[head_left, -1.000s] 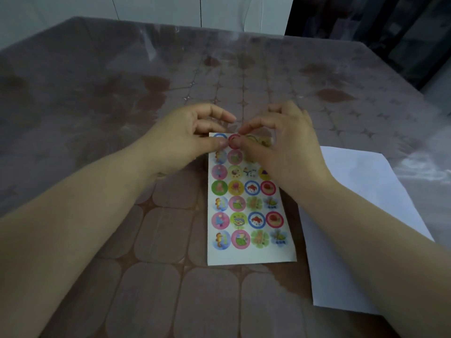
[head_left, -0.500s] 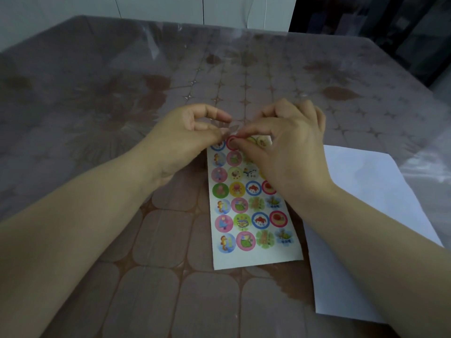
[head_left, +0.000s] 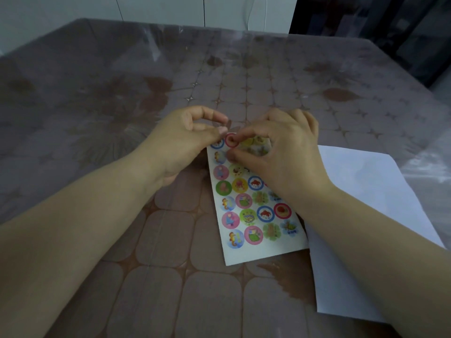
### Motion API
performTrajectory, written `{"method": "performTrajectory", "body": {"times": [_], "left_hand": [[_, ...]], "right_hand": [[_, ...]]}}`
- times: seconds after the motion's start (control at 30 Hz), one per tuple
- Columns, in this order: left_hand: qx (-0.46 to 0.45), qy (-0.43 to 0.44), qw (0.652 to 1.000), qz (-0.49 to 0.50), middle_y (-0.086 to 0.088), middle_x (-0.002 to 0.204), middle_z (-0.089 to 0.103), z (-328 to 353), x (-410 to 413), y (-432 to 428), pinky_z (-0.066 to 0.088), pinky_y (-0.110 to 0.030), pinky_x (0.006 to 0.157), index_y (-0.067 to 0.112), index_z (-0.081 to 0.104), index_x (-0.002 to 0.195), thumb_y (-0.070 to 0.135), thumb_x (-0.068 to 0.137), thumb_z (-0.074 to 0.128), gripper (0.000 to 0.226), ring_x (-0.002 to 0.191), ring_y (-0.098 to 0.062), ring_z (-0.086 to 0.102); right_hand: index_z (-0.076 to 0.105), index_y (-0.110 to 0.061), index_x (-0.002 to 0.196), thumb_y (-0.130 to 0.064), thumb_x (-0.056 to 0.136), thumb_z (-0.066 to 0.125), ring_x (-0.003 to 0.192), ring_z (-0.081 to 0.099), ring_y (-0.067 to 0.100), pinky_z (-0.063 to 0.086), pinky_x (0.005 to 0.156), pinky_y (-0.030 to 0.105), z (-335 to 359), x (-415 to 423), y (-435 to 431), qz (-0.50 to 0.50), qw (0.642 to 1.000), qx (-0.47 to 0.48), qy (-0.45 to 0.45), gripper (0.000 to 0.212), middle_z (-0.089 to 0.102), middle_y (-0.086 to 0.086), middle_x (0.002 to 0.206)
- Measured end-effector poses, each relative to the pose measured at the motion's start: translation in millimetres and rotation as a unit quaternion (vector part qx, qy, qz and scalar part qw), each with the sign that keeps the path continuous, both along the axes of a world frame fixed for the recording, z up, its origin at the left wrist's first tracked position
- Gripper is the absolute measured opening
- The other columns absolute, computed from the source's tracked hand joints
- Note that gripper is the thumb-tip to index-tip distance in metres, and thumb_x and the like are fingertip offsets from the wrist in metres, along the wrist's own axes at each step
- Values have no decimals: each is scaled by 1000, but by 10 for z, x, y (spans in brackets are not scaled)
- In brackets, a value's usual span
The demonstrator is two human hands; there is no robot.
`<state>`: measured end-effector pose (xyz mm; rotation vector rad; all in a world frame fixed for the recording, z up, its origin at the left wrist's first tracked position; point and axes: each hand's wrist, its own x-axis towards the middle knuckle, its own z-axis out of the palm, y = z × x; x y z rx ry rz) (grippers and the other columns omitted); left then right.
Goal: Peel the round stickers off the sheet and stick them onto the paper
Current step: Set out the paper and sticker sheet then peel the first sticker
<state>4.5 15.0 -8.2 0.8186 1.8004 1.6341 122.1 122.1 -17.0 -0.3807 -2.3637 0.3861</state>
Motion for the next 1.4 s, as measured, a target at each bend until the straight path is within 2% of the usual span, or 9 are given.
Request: {"method": "performTrajectory", "body": {"times": [0.1, 0.23, 0.47, 0.7, 0.8, 0.97, 1.1, 1.27, 1.4], "left_hand": [[1, -27, 999, -44, -8, 87, 66, 4, 7, -3, 49, -23, 69, 14, 57, 99, 3, 84, 60, 19, 76, -15, 61], [-3, -67, 988, -137, -8, 103, 63, 1, -16, -29, 54, -18, 64, 13, 50, 115, -17, 60, 66, 65, 78, -9, 66], [-18, 10, 987, -160, -3, 88, 70, -12, 11, -30, 54, -19, 73, 21, 42, 127, -16, 79, 56, 62, 77, -6, 67], [-34, 77, 985, -152, -13, 104, 70, 16, 35, -34, 51, -28, 91, 19, 36, 134, -8, 88, 52, 56, 97, -17, 66], [-11, 36, 991, -132, -6, 96, 70, 15, 20, -25, 52, -18, 81, 15, 38, 132, -9, 91, 46, 48, 84, -9, 68], [-4, 39, 995, -87, -3, 94, 65, 23, -30, -32, 51, -19, 76, 16, 39, 128, -14, 85, 52, 55, 71, -5, 64], [-8, 62, 995, -77, -4, 109, 56, 50, -9, -47, 50, -24, 78, 23, 39, 129, -17, 81, 54, 64, 76, -13, 62], [-15, 82, 992, -97, -5, 112, 52, 89, 34, -69, 54, -19, 75, 26, 34, 138, -17, 73, 64, 84, 72, -9, 66], [-19, 106, 989, -98, -9, 114, 51, 109, 44, -71, 53, -29, 81, 30, 34, 137, -18, 76, 62, 83, 82, -24, 64]], "right_hand": [[72, -28, 86, -40, 70, 70, 87, 51, 23, 19, 86, 25, -6, 1, 1, -4, 1000, 3, -3, 20, 67, -5, 86], [72, -26, 85, -34, 71, 70, 83, 54, 23, 23, 86, 27, -26, -10, 4, -3, 1000, -8, 8, 16, 67, -4, 84], [73, -26, 87, -38, 74, 67, 85, 53, 22, 25, 82, 28, -8, -17, -19, -9, 999, -35, 15, 19, 67, -3, 83], [74, -24, 87, -33, 73, 68, 81, 57, 25, 31, 85, 35, 1, -17, -16, -4, 1000, -22, 16, 18, 70, -1, 83], [73, -26, 88, -33, 73, 68, 82, 57, 22, 27, 87, 31, -6, -18, -6, -3, 1000, -13, 13, 18, 70, -5, 84], [73, -27, 82, -37, 75, 66, 81, 56, 22, 25, 84, 30, -8, -20, -24, -4, 1000, 6, 4, 14, 68, -5, 81], [74, -28, 85, -46, 71, 63, 83, 51, 27, 23, 82, 32, -6, -35, -47, -7, 1000, 11, -26, 26, 68, -2, 82], [74, -27, 83, -44, 68, 64, 82, 52, 29, 22, 78, 30, -17, -37, -43, -1, 999, 16, -35, 24, 69, -2, 83], [72, -26, 81, -37, 68, 67, 75, 55, 25, 24, 79, 30, -15, -50, -58, -2, 999, 48, -16, 18, 68, -5, 78]]}}
